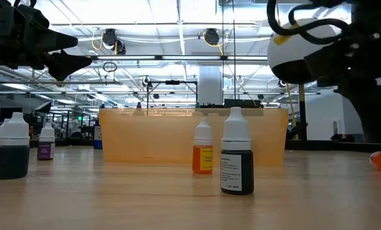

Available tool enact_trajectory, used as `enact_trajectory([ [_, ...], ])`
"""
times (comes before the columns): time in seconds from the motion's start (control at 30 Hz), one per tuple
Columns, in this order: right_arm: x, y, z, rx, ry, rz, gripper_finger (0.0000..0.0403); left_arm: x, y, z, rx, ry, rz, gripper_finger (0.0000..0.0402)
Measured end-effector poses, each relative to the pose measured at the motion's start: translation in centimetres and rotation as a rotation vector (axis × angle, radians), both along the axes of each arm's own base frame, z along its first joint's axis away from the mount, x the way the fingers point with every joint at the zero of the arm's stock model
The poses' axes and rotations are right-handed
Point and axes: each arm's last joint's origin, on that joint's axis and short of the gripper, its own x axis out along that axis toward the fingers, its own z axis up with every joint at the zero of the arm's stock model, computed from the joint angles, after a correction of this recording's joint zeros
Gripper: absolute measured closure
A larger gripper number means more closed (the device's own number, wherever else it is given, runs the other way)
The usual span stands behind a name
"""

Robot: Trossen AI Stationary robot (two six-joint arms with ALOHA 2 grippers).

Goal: Pick & Place food coloring
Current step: Put the small orange food coloring bottle into the orange bin

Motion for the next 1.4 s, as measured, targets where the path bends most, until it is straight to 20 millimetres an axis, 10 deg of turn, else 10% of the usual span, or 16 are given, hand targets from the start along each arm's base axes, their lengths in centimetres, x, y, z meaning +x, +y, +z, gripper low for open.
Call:
enact_trajectory([
  [1.4, 1.5, 1.8, -1.9, 0.128, -0.283, 0.331, 0.0236, 0.0, 0.0, 0.0, 0.000, 0.000, 0.000, 0.0023],
])
